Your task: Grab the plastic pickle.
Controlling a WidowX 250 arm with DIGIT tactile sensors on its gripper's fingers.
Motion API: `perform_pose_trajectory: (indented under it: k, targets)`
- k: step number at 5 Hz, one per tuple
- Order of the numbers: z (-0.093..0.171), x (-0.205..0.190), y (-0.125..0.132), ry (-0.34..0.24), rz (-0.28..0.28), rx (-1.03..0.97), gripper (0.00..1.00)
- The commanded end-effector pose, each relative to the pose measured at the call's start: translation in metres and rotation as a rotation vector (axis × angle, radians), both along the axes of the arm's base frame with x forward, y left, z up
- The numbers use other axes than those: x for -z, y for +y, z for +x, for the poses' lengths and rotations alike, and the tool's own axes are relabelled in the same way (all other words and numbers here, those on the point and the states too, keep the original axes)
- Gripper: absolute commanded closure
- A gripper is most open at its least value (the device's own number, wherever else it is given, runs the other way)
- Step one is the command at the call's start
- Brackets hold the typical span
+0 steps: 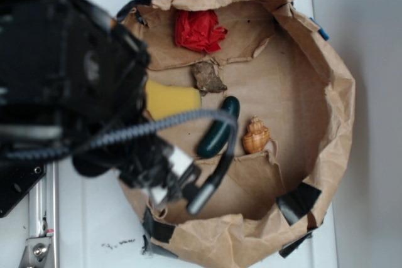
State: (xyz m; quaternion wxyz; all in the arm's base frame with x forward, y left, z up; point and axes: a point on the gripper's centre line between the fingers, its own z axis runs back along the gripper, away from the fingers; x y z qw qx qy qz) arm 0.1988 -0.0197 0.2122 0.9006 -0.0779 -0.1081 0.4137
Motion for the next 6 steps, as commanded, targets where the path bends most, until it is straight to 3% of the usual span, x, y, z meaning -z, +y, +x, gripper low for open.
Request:
perform_pose_trajectory:
  k: [1, 3, 5, 6]
  targets:
    - [-0.001, -0.002, 0.015, 0.018, 0.001, -0.041, 0.00]
    - [-0.001, -0.002, 0.015, 0.018, 0.001, -0.041, 0.00]
    - [0.048, 0.066, 0.001, 0.105, 0.040, -0.039, 0.00]
    - [0.057, 0.100, 0.006, 0.133, 0.047, -0.097, 0.00]
